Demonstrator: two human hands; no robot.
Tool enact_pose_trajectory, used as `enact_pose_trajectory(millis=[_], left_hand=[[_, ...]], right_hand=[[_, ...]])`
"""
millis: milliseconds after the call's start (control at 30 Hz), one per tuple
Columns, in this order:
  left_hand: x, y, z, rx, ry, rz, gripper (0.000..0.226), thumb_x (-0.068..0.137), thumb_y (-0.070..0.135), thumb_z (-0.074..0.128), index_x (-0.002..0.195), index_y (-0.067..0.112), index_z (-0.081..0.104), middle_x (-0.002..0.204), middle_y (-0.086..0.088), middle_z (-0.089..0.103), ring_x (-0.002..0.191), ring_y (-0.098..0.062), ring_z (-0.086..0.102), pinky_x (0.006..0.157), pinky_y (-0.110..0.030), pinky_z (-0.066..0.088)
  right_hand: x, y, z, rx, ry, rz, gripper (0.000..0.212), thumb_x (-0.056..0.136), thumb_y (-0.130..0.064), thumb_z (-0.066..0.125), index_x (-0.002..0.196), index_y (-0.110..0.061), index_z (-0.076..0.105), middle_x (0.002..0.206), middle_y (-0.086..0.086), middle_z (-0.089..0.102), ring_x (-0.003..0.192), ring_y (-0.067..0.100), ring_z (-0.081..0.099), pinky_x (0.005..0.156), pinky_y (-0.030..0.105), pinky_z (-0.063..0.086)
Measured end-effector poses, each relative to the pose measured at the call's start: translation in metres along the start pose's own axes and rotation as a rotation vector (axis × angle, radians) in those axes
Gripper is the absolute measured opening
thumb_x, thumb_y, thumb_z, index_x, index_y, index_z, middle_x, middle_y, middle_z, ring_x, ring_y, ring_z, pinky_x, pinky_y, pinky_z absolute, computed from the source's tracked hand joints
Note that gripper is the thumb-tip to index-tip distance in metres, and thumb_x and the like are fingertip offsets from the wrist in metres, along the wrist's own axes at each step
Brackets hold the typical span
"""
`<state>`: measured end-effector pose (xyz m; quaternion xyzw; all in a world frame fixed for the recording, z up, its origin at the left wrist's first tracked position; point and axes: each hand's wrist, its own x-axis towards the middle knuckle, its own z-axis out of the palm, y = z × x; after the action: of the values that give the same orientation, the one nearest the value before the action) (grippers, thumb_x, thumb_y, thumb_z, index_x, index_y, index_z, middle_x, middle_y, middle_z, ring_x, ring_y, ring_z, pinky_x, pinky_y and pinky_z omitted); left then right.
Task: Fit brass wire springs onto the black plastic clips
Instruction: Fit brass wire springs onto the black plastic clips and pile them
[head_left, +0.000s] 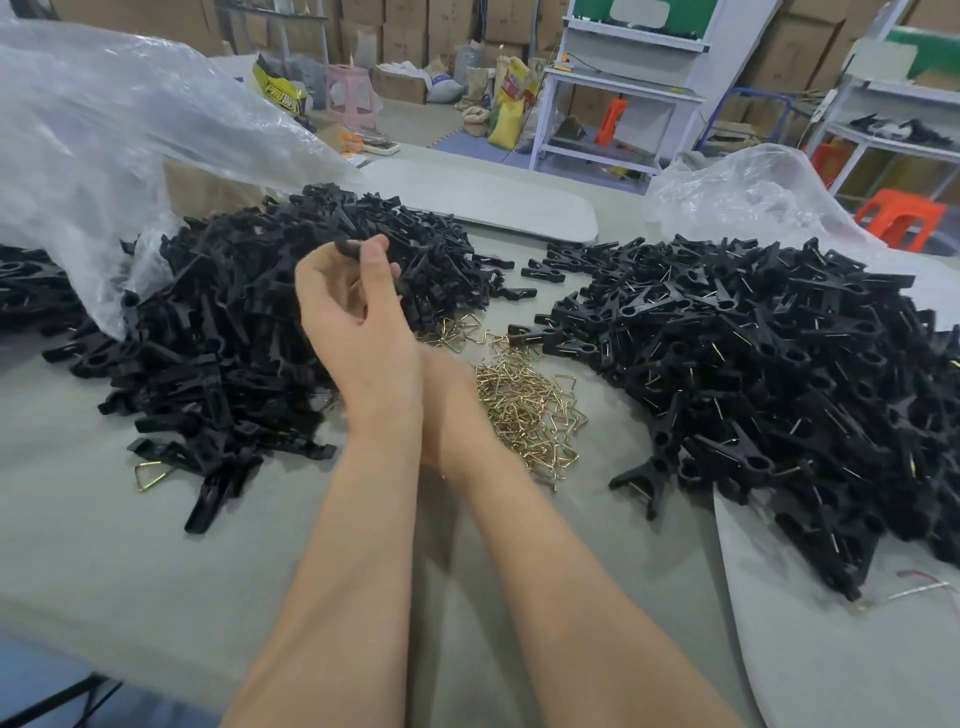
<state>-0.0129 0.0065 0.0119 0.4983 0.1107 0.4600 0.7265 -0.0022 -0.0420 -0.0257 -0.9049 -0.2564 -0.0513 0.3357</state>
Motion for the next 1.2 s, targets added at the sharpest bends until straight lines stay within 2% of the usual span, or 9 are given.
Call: enact_pose_trajectory(millis=[167, 267, 333, 500, 667, 800, 967, 1133, 1200], left_hand=[[-0.006, -0.018, 0.004, 0.259, -0.348, -0.204, 0.013, 0.092, 0.009, 0.058, 0.1, 0.019, 0.061, 0.097, -0.003, 0.065, 0.091, -0.014, 0.059, 0.096, -0.04, 0.049], [-0.018, -0.028, 0.009, 0.42, -0.634, -0.259, 0.018, 0.091, 0.009, 0.059, 0.094, 0.026, 0.064, 0.085, 0.006, 0.065, 0.079, -0.008, 0.058, 0.086, -0.035, 0.051], [-0.022, -0.029, 0.01, 0.418, -0.714, -0.28, 0.023, 0.091, 0.009, 0.059, 0.089, 0.032, 0.064, 0.076, 0.013, 0.063, 0.07, -0.001, 0.055, 0.078, -0.029, 0.046], [-0.02, -0.033, 0.006, 0.278, -0.718, -0.387, 0.026, 0.092, 0.005, 0.056, 0.093, 0.029, 0.068, 0.098, -0.003, 0.071, 0.104, -0.023, 0.064, 0.1, -0.045, 0.047], [-0.021, -0.034, 0.008, 0.318, -0.729, -0.375, 0.028, 0.092, 0.004, 0.056, 0.098, 0.029, 0.066, 0.09, 0.006, 0.065, 0.096, -0.013, 0.06, 0.101, -0.043, 0.046], [-0.022, -0.032, 0.009, 0.447, -0.806, -0.271, 0.029, 0.093, 0.005, 0.055, 0.114, 0.022, 0.066, 0.096, 0.009, 0.066, 0.097, -0.009, 0.059, 0.09, -0.024, 0.047], [-0.023, -0.03, 0.008, 0.498, -0.84, -0.246, 0.029, 0.093, 0.008, 0.056, 0.114, 0.024, 0.067, 0.096, 0.005, 0.066, 0.095, -0.011, 0.059, 0.094, -0.033, 0.047], [-0.023, -0.032, 0.007, 0.444, -0.827, -0.271, 0.027, 0.092, 0.009, 0.058, 0.106, 0.031, 0.067, 0.089, 0.008, 0.065, 0.084, -0.007, 0.058, 0.088, -0.031, 0.049], [-0.023, -0.032, 0.007, 0.41, -0.814, -0.308, 0.027, 0.092, 0.009, 0.058, 0.1, 0.033, 0.067, 0.086, 0.009, 0.066, 0.079, -0.006, 0.058, 0.085, -0.031, 0.05]], right_hand=[[-0.012, 0.043, -0.058, 0.389, 0.244, 0.178, 0.008, 0.088, -0.014, 0.063, 0.092, -0.021, 0.062, 0.087, -0.007, 0.065, 0.082, 0.011, 0.061, 0.08, 0.027, 0.05], [-0.024, 0.06, -0.074, 0.513, 0.253, 0.223, 0.009, 0.088, -0.008, 0.064, 0.094, -0.015, 0.063, 0.089, 0.004, 0.068, 0.085, 0.02, 0.066, 0.079, 0.029, 0.055], [-0.03, 0.062, -0.075, 0.671, 0.257, 0.258, 0.013, 0.089, -0.003, 0.061, 0.101, -0.007, 0.063, 0.096, 0.013, 0.068, 0.085, 0.019, 0.066, 0.075, 0.024, 0.056], [-0.032, 0.059, -0.073, 0.806, 0.231, 0.244, 0.019, 0.09, 0.005, 0.057, 0.103, -0.007, 0.064, 0.093, 0.01, 0.066, 0.087, 0.015, 0.063, 0.076, 0.019, 0.054], [-0.031, 0.061, -0.075, 0.617, 0.301, 0.228, 0.023, 0.093, -0.002, 0.054, 0.109, -0.015, 0.063, 0.097, -0.007, 0.066, 0.09, 0.0, 0.061, 0.094, 0.027, 0.05], [-0.029, 0.064, -0.072, 0.407, 0.276, 0.223, 0.035, 0.097, -0.007, 0.048, 0.132, -0.01, 0.055, 0.116, -0.002, 0.063, 0.105, 0.008, 0.056, 0.097, 0.023, 0.043], [-0.027, 0.066, -0.07, 0.321, 0.239, 0.228, 0.039, 0.098, -0.008, 0.044, 0.138, -0.011, 0.048, 0.129, 0.006, 0.057, 0.12, 0.016, 0.052, 0.107, 0.031, 0.038], [-0.03, 0.064, -0.073, 0.464, 0.327, 0.244, 0.021, 0.092, -0.005, 0.055, 0.112, -0.013, 0.057, 0.104, 0.0, 0.063, 0.1, 0.013, 0.06, 0.096, 0.033, 0.048], [-0.031, 0.063, -0.074, 0.505, 0.342, 0.249, 0.021, 0.092, -0.004, 0.056, 0.112, -0.01, 0.06, 0.104, 0.002, 0.066, 0.098, 0.013, 0.062, 0.095, 0.032, 0.05]])
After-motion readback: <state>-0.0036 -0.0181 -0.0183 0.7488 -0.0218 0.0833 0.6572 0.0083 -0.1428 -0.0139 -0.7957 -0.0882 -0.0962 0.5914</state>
